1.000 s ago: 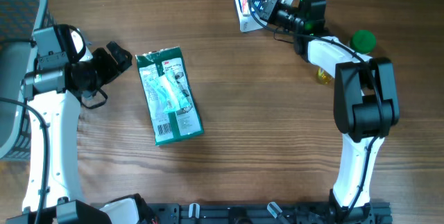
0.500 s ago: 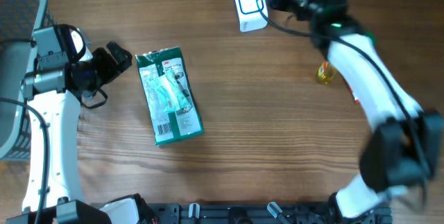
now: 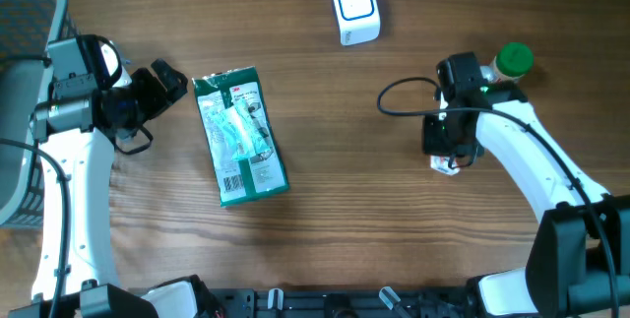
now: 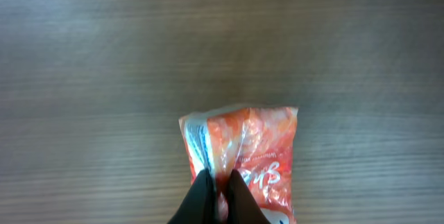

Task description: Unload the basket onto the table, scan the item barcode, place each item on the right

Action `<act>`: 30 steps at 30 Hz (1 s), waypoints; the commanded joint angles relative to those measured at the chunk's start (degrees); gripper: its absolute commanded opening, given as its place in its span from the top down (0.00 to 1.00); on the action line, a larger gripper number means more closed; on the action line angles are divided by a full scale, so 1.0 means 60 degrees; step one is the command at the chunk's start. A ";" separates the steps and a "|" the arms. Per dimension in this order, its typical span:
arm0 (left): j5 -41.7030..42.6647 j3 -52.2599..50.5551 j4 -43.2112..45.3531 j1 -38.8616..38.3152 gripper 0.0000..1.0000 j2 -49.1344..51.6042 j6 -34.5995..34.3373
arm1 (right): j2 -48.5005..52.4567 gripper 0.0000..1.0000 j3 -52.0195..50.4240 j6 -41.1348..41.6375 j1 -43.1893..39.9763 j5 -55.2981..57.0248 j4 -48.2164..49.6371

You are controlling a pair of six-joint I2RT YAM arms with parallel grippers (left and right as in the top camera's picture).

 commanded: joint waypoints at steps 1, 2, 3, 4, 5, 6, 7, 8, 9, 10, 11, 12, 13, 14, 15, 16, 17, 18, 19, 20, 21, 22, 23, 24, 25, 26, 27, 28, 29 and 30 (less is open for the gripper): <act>-0.0025 0.0076 0.0025 -0.0018 0.00 -0.0051 0.0189 | 0.0040 0.92 -0.0321 -0.0306 -0.0033 0.1089 0.0688; -0.0025 0.0076 0.0025 -0.0018 0.00 -0.0051 0.0189 | 0.0036 0.85 -0.0317 -0.0499 -0.0033 0.1078 0.0823; -0.0025 0.0080 0.0025 -0.0018 0.00 -0.0051 0.0189 | 0.0036 0.78 -0.0310 -0.0750 -0.0033 0.1056 0.0980; -0.0025 0.0080 0.0029 -0.0018 0.00 -0.0051 0.0189 | 0.0036 0.67 -0.0306 -0.0958 -0.0029 0.1002 0.1151; -0.0025 0.0076 0.0029 -0.0018 0.00 -0.0051 0.0189 | 0.0036 0.35 -0.0273 -0.0954 -0.0029 0.0885 0.1209; -0.0025 0.0076 0.0025 -0.0018 0.00 -0.0051 0.0189 | 0.0036 0.31 -0.0171 -0.1002 0.0015 0.0605 0.1249; -0.0025 0.0076 0.0029 -0.0018 0.00 -0.0051 0.0189 | 0.0036 0.34 -0.0033 -0.1140 0.0091 0.0426 0.1224; -0.0025 0.0080 0.0029 -0.0018 0.00 -0.0051 0.0189 | 0.0025 0.36 0.0200 -0.1195 0.0219 0.0186 0.1166; -0.0025 0.0080 0.0025 -0.0018 0.00 -0.0051 0.0189 | 0.0011 0.39 0.0586 -0.1198 0.0455 -0.0339 0.1093; -0.0025 0.0080 0.0025 -0.0018 0.00 -0.0051 0.0189 | -0.0004 0.43 0.0907 -0.1195 0.0739 -0.0940 0.1013; -0.0025 0.0076 0.0029 -0.0018 0.00 -0.0051 0.0193 | -0.0004 0.44 0.1319 -0.1191 0.1195 -0.1942 0.0998; -0.0025 0.0080 0.0025 -0.0018 0.00 -0.0051 0.0189 | 0.0000 0.44 0.1552 -0.1177 0.1676 -0.2725 0.1184; -0.0025 0.0076 0.0029 -0.0018 0.00 -0.0051 0.0189 | 0.0000 0.46 0.1599 -0.1024 0.2259 -0.3311 0.1716; -0.0025 0.0080 0.0029 -0.0018 0.00 -0.0051 0.0189 | 0.0044 0.46 0.1585 -0.0714 0.2969 -0.3457 0.2466; -0.0025 0.0080 0.0025 -0.0018 0.00 -0.0051 0.0189 | 0.0127 0.46 0.1574 -0.0426 0.3566 -0.3340 0.3173; -0.0025 0.0076 0.0025 -0.0018 0.00 -0.0051 0.0189 | 0.0277 0.46 0.1537 -0.0368 0.4156 -0.3144 0.3996; -0.0025 0.0080 0.0025 -0.0018 0.00 -0.0051 0.0189 | 0.0401 0.46 0.1497 -0.0372 0.4590 -0.2900 0.4583; -0.0025 0.0076 0.0025 -0.0018 0.00 -0.0051 0.0189 | 0.0685 0.46 0.1494 -0.0368 0.5140 -0.2244 0.5391; -0.0025 0.0076 0.0025 -0.0018 0.00 -0.0051 0.0189 | 0.1086 0.46 0.1494 -0.0382 0.5646 -0.1508 0.6273; -0.0025 0.0080 0.0029 -0.0018 0.00 -0.0051 0.0189 | 0.1734 0.46 0.1494 -0.0441 0.6076 -0.1086 0.7457; -0.0025 0.0080 0.0029 -0.0018 0.00 -0.0051 0.0189 | 0.2153 0.46 0.1494 -0.0444 0.6273 -0.1078 0.8083; -0.0025 0.0080 0.0025 -0.0018 0.00 -0.0051 0.0189 | 0.2488 0.46 0.1494 -0.0444 0.6408 -0.1042 0.8539; -0.0025 0.0076 0.0025 -0.0018 0.00 -0.0051 0.0189 | 0.2932 0.45 0.1494 -0.0452 0.6553 -0.0816 0.9038; -0.0025 0.0080 0.0025 -0.0018 0.00 -0.0051 0.0189 | 0.3410 0.44 0.1497 -0.0455 0.6659 -0.0634 0.9482; -0.0025 0.0080 0.0029 -0.0018 0.00 -0.0051 0.0189 | 0.3778 0.44 0.1494 -0.0448 0.6699 -0.0678 0.9796; -0.0025 0.0076 0.0029 -0.0018 0.00 -0.0051 0.0189 | 0.4069 0.44 0.1494 -0.0437 0.6714 -0.0699 0.9930; -0.0025 0.0076 0.0025 -0.0018 0.00 -0.0051 0.0189 | 0.4240 0.44 0.1494 -0.0423 0.6717 -0.0707 0.9959; -0.0025 0.0080 0.0025 -0.0018 0.00 -0.0051 0.0189 | 0.4375 0.44 0.1494 -0.0423 0.6721 -0.0900 0.9959; -0.0025 0.0080 0.0029 -0.0018 0.00 -0.0051 0.0189 | 0.4433 0.45 0.1494 -0.0423 0.6721 -0.1282 0.9959; -0.0025 0.0076 0.0025 -0.0018 0.00 -0.0051 0.0189 | 0.4433 0.45 0.1494 -0.0419 0.6721 -0.1501 0.9959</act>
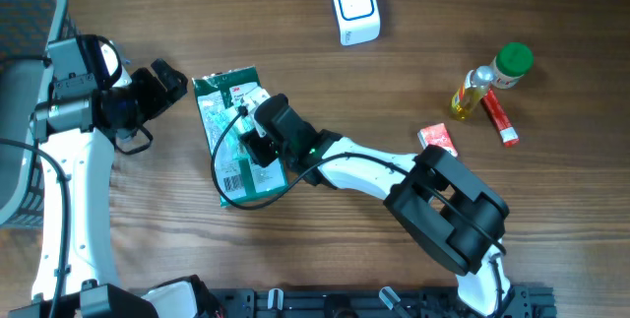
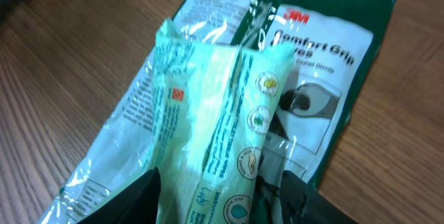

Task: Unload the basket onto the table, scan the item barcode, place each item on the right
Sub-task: 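Grasp the mint-green wipes pack with the right gripper and pull it right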

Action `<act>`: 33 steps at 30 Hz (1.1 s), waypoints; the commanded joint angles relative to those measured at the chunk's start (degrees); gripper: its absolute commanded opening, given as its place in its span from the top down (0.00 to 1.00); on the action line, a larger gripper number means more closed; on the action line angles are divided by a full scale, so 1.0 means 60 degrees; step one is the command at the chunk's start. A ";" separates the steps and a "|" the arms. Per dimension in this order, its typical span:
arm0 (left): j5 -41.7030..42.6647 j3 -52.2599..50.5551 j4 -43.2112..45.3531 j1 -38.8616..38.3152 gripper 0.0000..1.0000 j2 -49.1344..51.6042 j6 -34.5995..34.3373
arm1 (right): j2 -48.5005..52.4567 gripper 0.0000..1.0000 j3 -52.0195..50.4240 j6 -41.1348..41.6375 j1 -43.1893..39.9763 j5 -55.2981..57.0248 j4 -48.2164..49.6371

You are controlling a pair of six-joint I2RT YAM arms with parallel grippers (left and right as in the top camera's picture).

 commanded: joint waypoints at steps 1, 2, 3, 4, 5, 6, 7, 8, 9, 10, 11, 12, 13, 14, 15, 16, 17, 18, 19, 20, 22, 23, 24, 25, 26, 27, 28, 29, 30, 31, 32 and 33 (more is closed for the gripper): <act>-0.0022 0.0080 0.0025 -0.0018 0.00 -0.0051 0.0189 | 0.0109 0.49 0.0022 0.0080 0.0007 -0.0477 0.0095; -0.0022 0.0076 0.0022 -0.0018 0.00 -0.0051 0.0189 | 0.0109 0.51 0.0022 0.0080 0.0004 -0.0474 -0.0007; -0.0022 0.0076 0.0022 -0.0018 0.00 -0.0051 0.0189 | 0.0120 0.51 0.0022 0.0084 0.0004 -0.0474 -0.0200; -0.0022 0.0076 0.0025 -0.0018 0.00 -0.0051 0.0189 | 0.0149 0.51 0.0022 0.0124 0.0004 -0.0492 -0.0390; -0.0022 0.0076 0.0022 -0.0018 0.00 -0.0051 0.0189 | 0.0178 0.50 0.0022 0.0229 0.0004 -0.0557 -0.0528; -0.0022 0.0076 0.0022 -0.0018 0.00 -0.0051 0.0189 | 0.0178 0.51 0.0022 0.0335 0.0004 -0.0667 -0.0594; -0.0022 0.0080 0.0022 -0.0018 0.00 -0.0051 0.0189 | 0.0175 0.69 0.0025 0.0331 0.0004 -0.0656 -0.0550; -0.0022 0.0076 0.0022 -0.0018 0.00 -0.0051 0.0189 | 0.0058 0.83 0.0062 0.0321 -0.0066 -0.0652 -0.0459; -0.0022 0.0080 0.0025 -0.0018 0.00 -0.0051 0.0189 | -0.0229 0.96 0.0087 0.0295 -0.0182 -0.0652 -0.0466; -0.0022 0.0076 0.0022 -0.0018 0.00 -0.0051 0.0189 | -0.0681 0.96 0.0091 0.0193 -0.0350 -0.0663 -0.0590; -0.0022 0.0076 0.0025 -0.0018 0.00 -0.0051 0.0189 | -0.1184 0.96 0.0091 -0.0084 -0.0539 -0.0663 -0.0871; -0.0022 0.0076 0.0025 -0.0018 0.00 -0.0051 0.0189 | -0.1880 0.96 0.0091 -0.0656 -0.0758 -0.0659 -0.1384; -0.0022 0.0076 0.0022 -0.0018 0.00 -0.0051 0.0189 | -0.2557 0.96 0.0087 -0.1330 -0.0936 -0.0659 -0.2120; -0.0022 0.0076 0.0022 -0.0018 0.00 -0.0051 0.0189 | -0.3085 0.96 0.0087 -0.2022 -0.1118 -0.0659 -0.2860; -0.0022 0.0080 0.0025 -0.0018 0.00 -0.0051 0.0189 | -0.3413 0.96 0.0087 -0.2783 -0.1279 -0.0656 -0.3581; -0.0022 0.0076 0.0025 -0.0018 0.00 -0.0051 0.0189 | -0.3599 0.96 0.0087 -0.3555 -0.1410 -0.0656 -0.4357; -0.0022 0.0080 0.0022 -0.0018 0.00 -0.0051 0.0189 | -0.3621 0.96 0.0084 -0.4262 -0.1530 -0.0656 -0.5220; -0.0022 0.0076 0.0022 -0.0018 0.00 -0.0051 0.0193 | -0.3570 0.96 0.0025 -0.4845 -0.1661 -0.0648 -0.5941; -0.0022 0.0076 0.0022 -0.0018 0.00 -0.0051 0.0189 | -0.3508 0.96 -0.0204 -0.5337 -0.1865 -0.0612 -0.6641; -0.0022 0.0076 0.0022 -0.0018 0.00 -0.0051 0.0189 | -0.3446 0.96 -0.0492 -0.5453 -0.2065 -0.0608 -0.6863; -0.0022 0.0080 0.0025 -0.0018 0.00 -0.0051 0.0189 | -0.3428 0.96 -0.1115 -0.5457 -0.2583 -0.0612 -0.6426; -0.0022 0.0076 0.0025 -0.0018 0.00 -0.0051 0.0189 | -0.3428 0.96 -0.1242 -0.5453 -0.2721 -0.0612 -0.6266; -0.0022 0.0080 0.0022 -0.0018 0.00 -0.0051 0.0189 | -0.3428 0.94 -0.1351 -0.5453 -0.2852 -0.0612 -0.6116; -0.0022 0.0080 0.0025 -0.0018 0.00 -0.0051 0.0189 | -0.3428 0.86 -0.1355 -0.5439 -0.2958 -0.0616 -0.6054; -0.0022 0.0080 0.0022 -0.0018 0.00 -0.0051 0.0189 | -0.3428 0.69 -0.1355 -0.5410 -0.3020 -0.0619 -0.5982; -0.0022 0.0076 0.0025 -0.0018 0.00 -0.0051 0.0189 | -0.3432 0.64 -0.1337 -0.5278 -0.3060 -0.0594 -0.5894; -0.0022 0.0076 0.0025 -0.0018 0.00 -0.0051 0.0189 | -0.3435 0.61 -0.1235 -0.4703 -0.3078 -0.0302 -0.5858; -0.0022 0.0080 0.0025 -0.0018 0.00 -0.0051 0.0189 | -0.3442 0.54 -0.0998 -0.4302 -0.3078 -0.0248 -0.5982; -0.0022 0.0076 0.0022 -0.0018 0.00 -0.0051 0.0189 | -0.3453 0.49 -0.0754 -0.4258 -0.3078 -0.0390 -0.6237; -0.0022 0.0080 0.0025 -0.0018 0.00 -0.0051 0.0189 | -0.3453 0.46 -0.0525 -0.4258 -0.3078 -0.0517 -0.6535; -0.0022 0.0076 0.0025 -0.0018 0.00 -0.0051 0.0189 | -0.3453 0.42 -0.0164 -0.4237 -0.3082 -0.0729 -0.7096; -0.0022 0.0076 0.0022 -0.0018 0.00 -0.0051 0.0189 | -0.3453 0.41 -0.0066 -0.4222 -0.3082 -0.0714 -0.7267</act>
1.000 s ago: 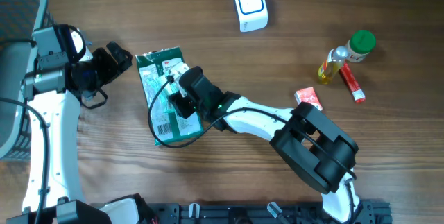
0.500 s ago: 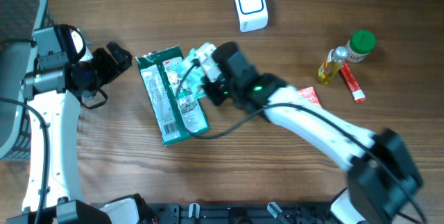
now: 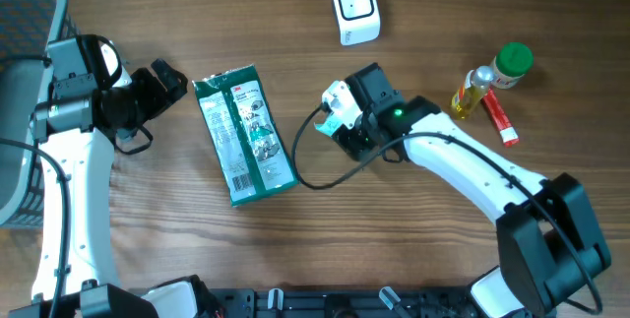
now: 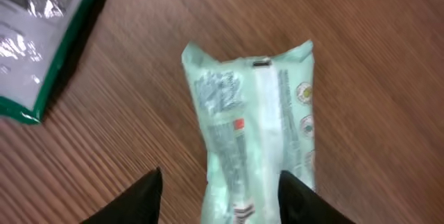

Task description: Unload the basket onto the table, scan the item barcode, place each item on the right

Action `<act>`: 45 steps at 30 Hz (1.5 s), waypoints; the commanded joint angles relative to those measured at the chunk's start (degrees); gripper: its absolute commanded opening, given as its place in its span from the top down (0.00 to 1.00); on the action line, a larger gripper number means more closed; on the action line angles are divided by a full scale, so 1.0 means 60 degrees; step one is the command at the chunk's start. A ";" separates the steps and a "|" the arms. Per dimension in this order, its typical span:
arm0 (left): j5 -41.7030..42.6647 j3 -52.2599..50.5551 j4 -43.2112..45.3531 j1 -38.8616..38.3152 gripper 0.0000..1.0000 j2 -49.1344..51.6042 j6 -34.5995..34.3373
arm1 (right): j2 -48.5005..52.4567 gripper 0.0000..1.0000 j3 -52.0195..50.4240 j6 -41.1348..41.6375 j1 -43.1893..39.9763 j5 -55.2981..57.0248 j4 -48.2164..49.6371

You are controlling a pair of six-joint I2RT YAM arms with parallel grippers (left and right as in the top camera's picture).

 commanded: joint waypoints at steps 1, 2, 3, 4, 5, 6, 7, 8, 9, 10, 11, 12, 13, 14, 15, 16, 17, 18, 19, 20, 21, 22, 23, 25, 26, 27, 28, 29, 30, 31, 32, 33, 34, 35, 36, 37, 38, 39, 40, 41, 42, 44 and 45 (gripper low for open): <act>-0.0022 0.0080 0.0025 -0.0018 0.00 -0.0051 0.0189 | 0.0015 0.41 0.0747 0.0372 -0.0095 -0.0226 -0.0452; -0.0022 0.0076 0.0022 -0.0018 0.00 -0.0051 0.0189 | 0.0015 0.41 0.0747 0.0590 -0.0186 -0.0229 -0.0430; -0.0022 0.0080 0.0022 -0.0018 0.00 -0.0051 0.0189 | 0.0015 0.41 0.0747 0.0925 -0.0313 -0.0262 -0.0412; -0.0022 0.0080 0.0022 -0.0018 0.00 -0.0051 0.0189 | 0.0015 0.41 0.0747 0.1381 -0.0528 -0.0426 -0.0452; -0.0022 0.0076 0.0022 -0.0018 0.00 -0.0051 0.0189 | 0.0036 0.45 0.0747 0.1974 -0.0754 -0.0477 -0.0517; -0.0022 0.0076 0.0022 -0.0018 0.00 -0.0051 0.0189 | 0.0073 0.55 0.0743 0.2561 -0.1031 -0.0477 -0.0543; -0.0022 0.0076 0.0025 -0.0018 0.00 -0.0051 0.0189 | 0.0146 0.56 0.0743 0.3111 -0.1279 -0.0488 -0.0499; -0.0022 0.0076 0.0022 -0.0018 0.00 -0.0051 0.0189 | 0.0255 0.55 0.0736 0.3220 -0.1504 -0.0561 -0.0310; -0.0022 0.0076 0.0022 -0.0018 0.00 -0.0051 0.0189 | 0.0382 0.53 0.0736 0.3217 -0.1657 -0.0798 -0.0080; -0.0022 0.0076 0.0022 -0.0018 0.00 -0.0051 0.0189 | 0.0546 0.50 0.0736 0.3224 -0.1763 -0.1191 0.0149; -0.0022 0.0076 0.0022 -0.0018 0.00 -0.0051 0.0193 | 0.0747 0.48 0.0732 0.3581 -0.1800 -0.1541 0.0350; -0.0251 0.0080 0.0127 -0.0018 0.00 -0.0051 0.0193 | 0.1013 0.48 0.0718 0.4142 -0.1800 -0.1708 0.0492; -0.0412 0.0076 0.0142 -0.0015 0.00 -0.0051 0.0171 | 0.1239 0.48 0.0699 0.4539 -0.1796 -0.1778 0.0572; -0.0215 0.0080 0.0415 -0.0018 0.00 -0.0051 -0.0109 | 0.1468 0.48 0.0699 0.4867 -0.1796 -0.1927 0.0576; 0.0055 0.0080 0.0601 -0.0018 0.00 -0.0051 -0.0404 | 0.1730 0.51 0.0699 0.4925 -0.1778 -0.2528 0.0557; 0.0124 0.0080 0.0601 -0.0018 0.00 -0.0051 -0.0423 | 0.1891 0.57 0.0699 0.4921 -0.1745 -0.3126 0.0484; 0.0124 0.0080 0.0601 -0.0018 0.00 -0.0051 -0.0423 | 0.1938 0.60 0.0699 0.4892 -0.1716 -0.3526 0.0386; 0.0408 0.0080 0.0743 -0.0018 0.00 -0.0055 -0.0237 | 0.1945 0.64 0.0699 0.4860 -0.1650 -0.3628 0.0382; 0.1341 0.0080 0.0867 -0.0040 0.00 -0.0055 0.0481 | 0.1945 0.66 0.0699 0.4860 -0.1614 -0.3646 0.0423; 0.2091 0.0080 0.0878 -0.0171 0.00 0.0004 0.0758 | 0.1945 0.67 0.0699 0.4845 -0.1606 -0.3668 0.0470; 0.2291 0.0069 0.0834 -0.0404 0.00 0.0080 0.0681 | 0.1945 0.67 0.0699 0.4714 -0.1603 -0.3807 0.0539; 0.2280 0.0069 0.0809 -0.0787 0.00 0.0197 0.0696 | 0.1945 0.67 0.0699 0.4331 -0.1581 -0.4324 0.0627; 0.2277 0.0062 0.0860 -0.1333 0.00 0.0397 0.0801 | 0.1945 0.69 0.0699 0.3934 -0.1574 -0.4980 0.0758; 0.2277 0.0062 0.1173 -0.2379 0.00 0.0834 0.0943 | 0.1945 0.72 0.0699 0.3861 -0.1574 -0.5268 0.0933; 0.2277 0.0062 0.1424 -0.2885 0.02 0.1075 0.0940 | 0.1945 0.73 0.0699 0.3843 -0.1574 -0.5268 0.0922; 0.2277 0.0062 0.1614 -0.3362 0.06 0.1297 0.0943 | 0.1945 0.73 0.0699 0.3479 -0.1574 -0.5268 0.0896; 0.2273 0.0062 0.1763 -0.3883 0.08 0.1566 0.0940 | 0.1942 0.71 0.0718 0.3330 -0.1592 -0.5268 0.0933; 0.2273 0.0062 0.1789 -0.4171 0.17 0.1738 0.0940 | 0.1942 0.67 0.0787 0.3512 -0.1647 -0.5271 0.0929; 0.2277 0.0062 0.1763 -0.4448 0.30 0.1920 0.0940 | 0.1927 0.67 0.0892 0.3938 -0.1716 -0.5373 0.0841; 0.2277 0.0062 0.1734 -0.4630 0.53 0.2036 0.0940 | 0.1887 0.66 0.0969 0.4109 -0.1778 -0.5694 0.0750; 0.2273 0.0062 0.1701 -0.4845 0.73 0.2193 0.0940 | 0.1734 0.65 0.1031 0.4182 -0.1829 -0.6342 0.0608; 0.2226 0.0055 0.1712 -0.4972 0.85 0.2324 0.0940 | 0.1581 0.64 0.1042 0.4248 -0.1854 -0.6553 0.0426; 0.2080 0.0055 0.1716 -0.5085 0.96 0.2499 0.0933 | 0.1417 0.64 0.1042 0.4448 -0.1912 -0.6553 0.0084; 0.1982 0.0051 0.1723 -0.5187 0.96 0.2736 0.0933 | 0.1246 0.64 0.1042 0.4681 -0.2036 -0.6553 -0.0401; 0.1985 0.0055 0.1723 -0.5253 0.96 0.2973 0.0933 | 0.1147 0.66 0.1038 0.4885 -0.2233 -0.6550 -0.0878; 0.1985 0.0055 0.1723 -0.5278 0.96 0.3136 0.0933 | 0.1144 0.67 0.1038 0.4892 -0.2313 -0.6557 -0.1042; 0.1985 0.0055 0.1763 -0.5289 0.96 0.3395 0.0936 | 0.1151 0.69 0.1005 0.4892 -0.2444 -0.6546 -0.1304; 0.1989 0.0055 0.1843 -0.5289 0.96 0.3614 0.0936 | 0.1155 0.73 0.0831 0.4943 -0.2484 -0.6546 -0.1319; 0.1993 0.0055 0.1934 -0.5297 0.96 0.3923 0.0936 | 0.1158 0.78 0.0546 0.5286 -0.2466 -0.6517 -0.1133; 0.1993 0.0055 0.1942 -0.5322 0.96 0.4124 0.0936 | 0.1158 0.80 0.0295 0.5515 -0.2426 -0.6517 -0.0874; 0.1993 0.0051 0.1938 -0.5355 0.96 0.4218 0.0940 | 0.1158 0.82 0.0091 0.5676 -0.2361 -0.6517 -0.0586; 0.1985 0.0051 0.2098 -0.5461 0.96 0.4357 0.0943 | 0.1158 0.86 -0.0277 0.6218 -0.2280 -0.6517 0.0229; 0.1989 0.0051 0.2218 -0.5544 0.96 0.4393 0.0940 | 0.1158 0.87 -0.0331 0.6422 -0.2226 -0.6517 0.0404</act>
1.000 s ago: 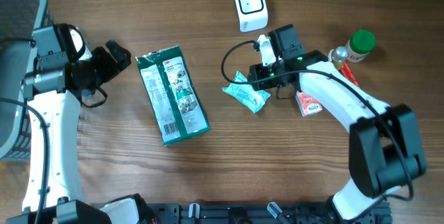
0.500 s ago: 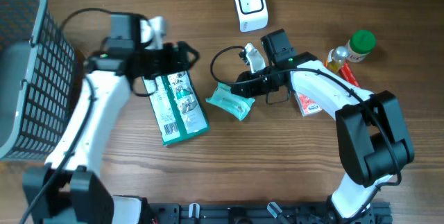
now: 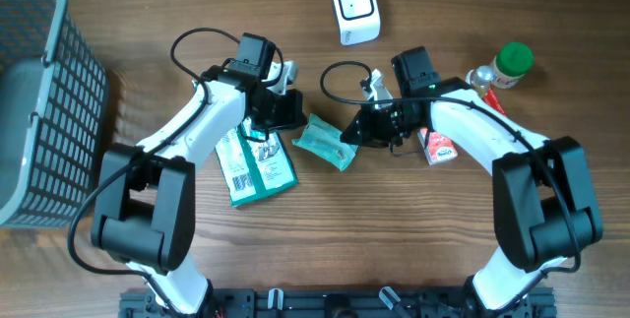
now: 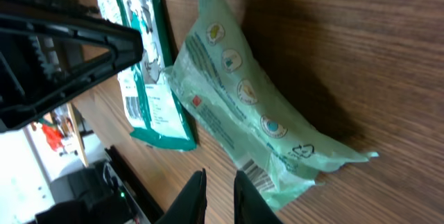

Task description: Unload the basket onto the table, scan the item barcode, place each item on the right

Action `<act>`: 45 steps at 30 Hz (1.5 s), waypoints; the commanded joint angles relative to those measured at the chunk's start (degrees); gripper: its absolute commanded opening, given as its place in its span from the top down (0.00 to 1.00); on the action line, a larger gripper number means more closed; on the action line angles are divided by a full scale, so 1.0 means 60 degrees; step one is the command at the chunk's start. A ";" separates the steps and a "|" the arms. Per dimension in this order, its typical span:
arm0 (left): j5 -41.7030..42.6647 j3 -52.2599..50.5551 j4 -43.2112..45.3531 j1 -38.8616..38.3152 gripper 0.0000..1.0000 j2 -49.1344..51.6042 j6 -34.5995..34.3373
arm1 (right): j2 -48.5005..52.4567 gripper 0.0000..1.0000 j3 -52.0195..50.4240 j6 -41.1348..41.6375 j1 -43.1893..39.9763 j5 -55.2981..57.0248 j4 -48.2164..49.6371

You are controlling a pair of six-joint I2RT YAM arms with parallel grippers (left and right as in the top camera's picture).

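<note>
A pale green packet (image 3: 325,143) lies on the table between the two grippers, its barcode (image 4: 258,175) showing at the near end in the right wrist view. My right gripper (image 3: 352,133) is at the packet's right end. Its jaws (image 4: 218,197) stand a little apart over bare wood, just beside the barcode, with nothing between them. My left gripper (image 3: 295,116) reaches to the packet's left end; whether it grips anything is unclear. The white scanner (image 3: 354,8) stands at the back middle.
A green 3M pack (image 3: 258,165) lies left of the packet under the left arm. A red packet (image 3: 438,146), a green-capped bottle (image 3: 502,62) and a red tube are at the right. A grey basket (image 3: 39,92) fills the left edge.
The pale packet was between my right gripper's wide jaws; now it lies on the table and those jaws are narrower and off it. The left arm has come from the far left to the packet.
My right gripper was shut on the red packet at the right. Then that packet lay on the table and the gripper was open over the pale packet on the 3M pack. Then it had the pale packet at mid-table, where it now lies, with both grippers at its ends.
</note>
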 commanded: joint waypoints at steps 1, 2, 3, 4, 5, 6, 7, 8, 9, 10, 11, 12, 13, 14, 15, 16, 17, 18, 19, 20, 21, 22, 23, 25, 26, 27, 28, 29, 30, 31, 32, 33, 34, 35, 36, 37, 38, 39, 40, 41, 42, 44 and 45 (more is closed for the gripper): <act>-0.0055 0.0051 0.0328 -0.0331 0.96 0.0204 0.0058 | -0.0211 0.89 -0.0291 0.0984 0.0219 -0.0200 0.0543; -0.0058 0.0051 0.0368 -0.0470 0.96 0.0291 0.0055 | -0.0211 0.92 -0.0291 0.1111 0.0404 -0.0153 0.0674; -0.0058 0.0051 0.0368 -0.0616 0.96 0.0546 0.0055 | -0.0211 0.93 -0.0350 0.1508 0.0699 0.0280 0.0754; -0.0062 0.0051 0.0364 -0.0648 0.96 0.0619 0.0058 | -0.0211 0.93 -0.0441 0.1792 0.0841 0.0612 0.0820; -0.0087 0.0051 0.0368 -0.0670 0.96 0.0696 0.0051 | -0.0211 0.93 -0.0539 0.1963 0.0911 0.0783 0.0914; -0.0091 0.0051 0.0364 -0.0674 0.96 0.0750 0.0055 | -0.0211 0.94 -0.0769 0.2262 0.0991 0.0965 0.1220; -0.0091 0.0051 0.0364 -0.0674 0.96 0.0827 0.0055 | -0.0200 0.94 -0.1093 0.2594 0.1053 0.0962 0.1676; -0.0098 0.0051 0.0350 -0.0674 0.96 0.0882 0.0055 | -0.0193 0.94 -0.1472 0.2969 0.1107 0.0958 0.2142; -0.0208 0.0051 0.0317 -0.0674 0.96 0.0936 0.0051 | -0.0193 0.94 -0.1898 0.3304 0.1155 0.0965 0.2535; -0.0280 0.0044 0.0295 -0.0674 0.96 0.0987 0.0055 | -0.0193 0.94 -0.2302 0.3563 0.1155 0.1009 0.2827; -0.0364 0.0025 0.0302 -0.0674 0.96 0.1064 0.0051 | -0.0193 0.93 -0.2718 0.3810 0.1155 0.1344 0.2951; -0.0535 0.0018 0.0299 -0.0674 0.96 0.1122 0.0015 | -0.0193 0.93 -0.2969 0.3985 0.1155 0.1519 0.2958; -0.0616 0.0004 0.0299 -0.0674 0.96 0.1184 0.0018 | -0.0193 0.93 -0.3118 0.3996 0.1155 0.1530 0.2962; -0.0630 -0.0029 0.0310 -0.0674 0.96 0.1184 0.0018 | -0.0193 0.93 -0.3231 0.3971 0.1155 0.1526 0.2947; -0.0634 -0.0051 0.0331 -0.0674 0.96 0.1184 0.0025 | -0.0197 0.92 -0.3253 0.3963 0.1155 0.1483 0.2881; -0.0732 -0.0029 0.0368 -0.0670 0.96 0.1177 0.0025 | -0.0240 0.92 -0.3242 0.3971 0.1155 0.1220 0.2943; -0.0823 0.0015 0.0368 -0.0623 0.96 0.1147 0.0022 | -0.0386 0.89 -0.3144 0.3967 0.1151 0.0703 0.3042; -0.0841 0.0120 0.0317 -0.0532 0.96 0.1056 0.0022 | -0.0623 0.88 -0.2965 0.3938 0.1155 0.0386 0.3034; -0.0841 0.0284 0.0200 -0.0404 0.96 0.0838 0.0022 | -0.0998 0.89 -0.2747 0.3759 0.1155 0.0168 0.3031; -0.0841 0.0350 0.0171 -0.0357 0.96 0.0692 0.0022 | -0.1326 0.90 -0.2579 0.3661 0.1155 0.0091 0.2998; -0.0838 0.0484 0.0138 -0.0299 0.96 0.0368 0.0025 | -0.1829 0.91 -0.2393 0.3523 0.1155 0.0102 0.3009; -0.0838 0.0543 0.0146 -0.0284 0.96 0.0138 0.0025 | -0.2342 0.91 -0.2262 0.3472 0.1155 0.0240 0.3144; -0.0845 0.0576 0.0189 -0.0284 0.96 -0.0189 0.0025 | -0.2670 0.93 -0.2237 0.3475 0.1155 0.0393 0.3330; -0.0849 0.0576 0.0229 -0.0284 0.96 -0.0474 0.0025 | -0.3249 0.96 -0.2237 0.3468 0.1155 0.1322 0.3894; -0.0845 0.0572 0.0197 -0.0288 0.96 -0.0452 0.0022 | -0.3271 0.96 -0.2240 0.3464 0.1155 0.2146 0.4062; -0.0841 0.0568 0.0142 -0.0339 0.96 -0.0335 0.0018 | -0.3202 0.96 -0.2240 0.3461 0.1155 0.2958 0.4102; -0.0841 0.0554 0.0117 -0.0401 0.96 -0.0219 0.0022 | -0.3155 0.96 -0.2240 0.3432 0.1151 0.3377 0.4102; -0.0845 0.0550 0.0069 -0.0481 0.96 -0.0109 0.0022 | -0.2991 0.96 -0.2240 0.3195 0.1151 0.3734 0.4167; -0.0845 0.0546 0.0036 -0.0565 0.96 -0.0011 0.0022 | -0.2823 0.96 -0.2240 0.3085 0.1151 0.3763 0.4273; -0.0845 0.0546 0.0029 -0.0627 0.96 0.0091 0.0022 | -0.2557 0.96 -0.2240 0.2973 0.1155 0.3756 0.4411; -0.0849 0.0546 0.0033 -0.0718 0.96 0.0226 0.0018 | -0.2178 0.96 -0.2240 0.2965 0.1155 0.3781 0.4513; -0.0849 0.0546 0.0022 -0.0798 0.96 0.0372 0.0015 | -0.1781 0.96 -0.2240 0.2973 0.1155 0.3952 0.4543; -0.0852 0.0543 -0.0018 -0.0845 0.96 0.0430 0.0015 | -0.1552 0.96 -0.2240 0.2969 0.1155 0.4065 0.4568; -0.0925 0.0543 -0.0073 -0.0882 0.96 0.0532 -0.0018 | -0.1279 0.96 -0.2240 0.2965 0.1155 0.4197 0.4583; -0.1155 0.0535 -0.0182 -0.0925 0.96 0.0630 -0.0160 | -0.1024 0.96 -0.2240 0.2969 0.1155 0.4204 0.4612; -0.1315 0.0535 -0.0262 -0.0925 0.96 0.0710 -0.0211 | -0.0834 0.96 -0.2240 0.2976 0.1155 0.4171 0.4612; -0.1424 0.0535 -0.0361 -0.0922 0.96 0.0787 -0.0197 | -0.0623 0.96 -0.2240 0.2962 0.1155 0.4182 0.4597; -0.1610 0.0535 -0.0448 -0.0922 0.96 0.0882 -0.0193 | -0.0517 0.96 -0.2240 0.2874 0.1155 0.4328 0.4597; -0.1869 0.0535 -0.0510 -0.0925 0.96 0.0954 -0.0193 | -0.0514 0.96 -0.2240 0.2721 0.1155 0.4663 0.4605; -0.2109 0.0535 -0.0503 -0.0922 0.96 0.1002 -0.0189 | -0.0535 0.95 -0.2240 0.2714 0.1155 0.4743 0.4670; -0.2459 0.0539 -0.0459 -0.0889 0.96 0.1002 -0.0189 | -0.0539 0.95 -0.2237 0.2714 0.1151 0.4736 0.4827; -0.2783 0.0743 -0.0576 -0.0688 0.96 0.0812 -0.0189 | -0.0798 0.91 -0.2047 0.2404 0.1115 0.4346 0.4881; -0.2674 0.1020 -0.0794 -0.0510 0.96 0.0576 -0.0193 | -0.1042 0.86 -0.1869 0.2171 0.1118 0.4105 0.4783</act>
